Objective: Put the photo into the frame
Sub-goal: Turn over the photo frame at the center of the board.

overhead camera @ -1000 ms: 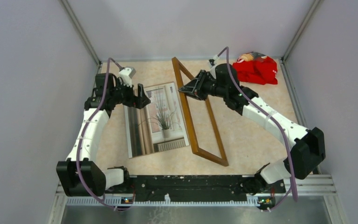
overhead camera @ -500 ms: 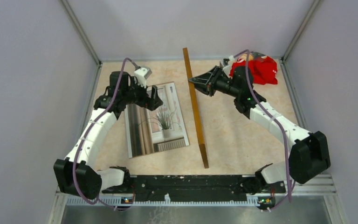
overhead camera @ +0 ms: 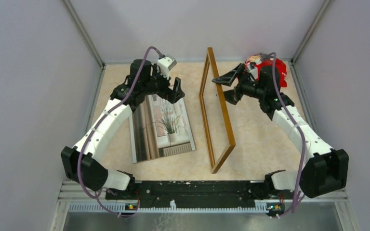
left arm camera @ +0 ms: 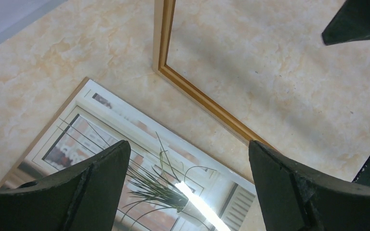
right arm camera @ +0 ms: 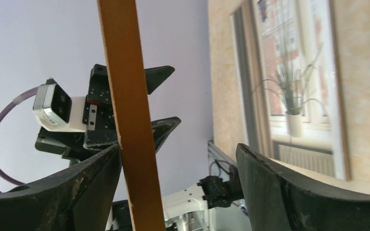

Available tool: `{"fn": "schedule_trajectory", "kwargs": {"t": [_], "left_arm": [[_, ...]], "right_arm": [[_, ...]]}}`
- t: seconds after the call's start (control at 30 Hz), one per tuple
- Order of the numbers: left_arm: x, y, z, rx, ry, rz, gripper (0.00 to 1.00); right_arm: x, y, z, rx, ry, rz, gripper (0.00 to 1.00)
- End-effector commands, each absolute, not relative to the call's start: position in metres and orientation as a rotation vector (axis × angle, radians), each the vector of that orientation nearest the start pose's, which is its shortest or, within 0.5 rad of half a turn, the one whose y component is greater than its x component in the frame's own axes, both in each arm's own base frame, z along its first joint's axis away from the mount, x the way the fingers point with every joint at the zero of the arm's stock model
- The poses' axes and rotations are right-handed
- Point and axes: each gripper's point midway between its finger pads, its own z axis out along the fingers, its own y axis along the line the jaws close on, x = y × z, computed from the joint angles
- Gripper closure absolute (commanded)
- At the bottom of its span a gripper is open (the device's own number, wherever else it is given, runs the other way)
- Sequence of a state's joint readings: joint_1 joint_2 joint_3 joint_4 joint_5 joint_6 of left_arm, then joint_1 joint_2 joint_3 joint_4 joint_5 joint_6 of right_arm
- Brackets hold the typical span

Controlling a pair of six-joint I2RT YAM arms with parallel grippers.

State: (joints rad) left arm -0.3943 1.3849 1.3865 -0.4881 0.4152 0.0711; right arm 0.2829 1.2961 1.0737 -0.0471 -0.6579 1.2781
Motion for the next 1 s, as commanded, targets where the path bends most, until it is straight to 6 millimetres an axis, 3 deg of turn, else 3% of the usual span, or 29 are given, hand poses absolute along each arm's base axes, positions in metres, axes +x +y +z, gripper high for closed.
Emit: {"fn": "schedule_trajectory", "kwargs": {"t": [0.0,0.37,0.63,0.73,0.8,0.97], "left_arm": [[0.361,-0.220,0.293,0.731,1.909,-0.575,0.01],[0.352,-0.214,0.269,0.752,1.942,-0.546,0.01],[0.345,-0.207,0.255,0.758,1.968,-0.523,0.01],[0.343,-0.206,0.253,0.758,1.975,-0.519,0.01],[0.342,-0.205,0.251,0.758,1.980,-0.516,0.01],[0.340,-0.200,0.246,0.748,1.991,-0.495,0.01]], "right_arm": [[0.308,0.205,0.338,0.362,2.098,1.426,0.13],[0.295,0.160,0.317,0.269,2.268,0.988,0.17],[0.291,0.124,0.272,0.267,2.399,0.666,0.22],[0.292,0.109,0.252,0.281,2.434,0.543,0.31],[0.293,0.099,0.236,0.286,2.459,0.461,0.45],[0.299,0.094,0.205,0.273,2.474,0.409,0.66]]}}
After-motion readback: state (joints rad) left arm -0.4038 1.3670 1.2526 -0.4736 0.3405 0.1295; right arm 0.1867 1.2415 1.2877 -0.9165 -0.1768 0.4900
